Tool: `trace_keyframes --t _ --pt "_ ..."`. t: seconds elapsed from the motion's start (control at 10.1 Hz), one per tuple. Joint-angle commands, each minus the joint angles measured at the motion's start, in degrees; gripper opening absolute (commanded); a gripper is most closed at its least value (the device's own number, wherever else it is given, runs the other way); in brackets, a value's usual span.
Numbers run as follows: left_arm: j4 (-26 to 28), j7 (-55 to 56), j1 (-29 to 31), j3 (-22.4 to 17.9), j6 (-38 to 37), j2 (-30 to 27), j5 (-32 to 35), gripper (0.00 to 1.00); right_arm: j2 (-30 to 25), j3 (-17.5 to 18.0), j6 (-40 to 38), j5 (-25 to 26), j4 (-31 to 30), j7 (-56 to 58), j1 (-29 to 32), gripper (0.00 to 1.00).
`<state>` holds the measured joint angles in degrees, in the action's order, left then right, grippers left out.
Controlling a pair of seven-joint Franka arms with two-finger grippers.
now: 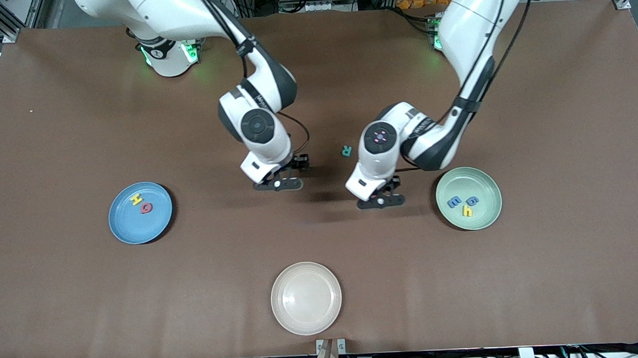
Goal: Sort uppercase to blue plate, lowercase to green plate
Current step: 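Grasp the pink m with the left gripper while the right gripper reaches M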
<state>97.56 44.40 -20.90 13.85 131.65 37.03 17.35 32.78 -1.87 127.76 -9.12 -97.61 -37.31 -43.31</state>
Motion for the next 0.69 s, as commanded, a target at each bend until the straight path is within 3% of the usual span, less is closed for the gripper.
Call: trace_keyframes --t 0.0,0.3,0.59 --pt "1.5 -8.2 5.6 0.8 -3.5 -2.3 1.2 0.00 2.4 -0.5 3.5 -0.6 1.7 -3.5 -3.4 0.78" --pt "1.6 -20.9 11.6 0.9 -7.2 -2.9 0.8 0.00 4.5 -0.7 4.0 3.5 1.5 -3.6 -5.0 0.78" --pt "4.5 -31.1 16.6 1.0 -8.9 -4.3 0.6 0.00 4.6 -0.7 10.5 5.8 -3.8 -3.7 -5.6 0.78"
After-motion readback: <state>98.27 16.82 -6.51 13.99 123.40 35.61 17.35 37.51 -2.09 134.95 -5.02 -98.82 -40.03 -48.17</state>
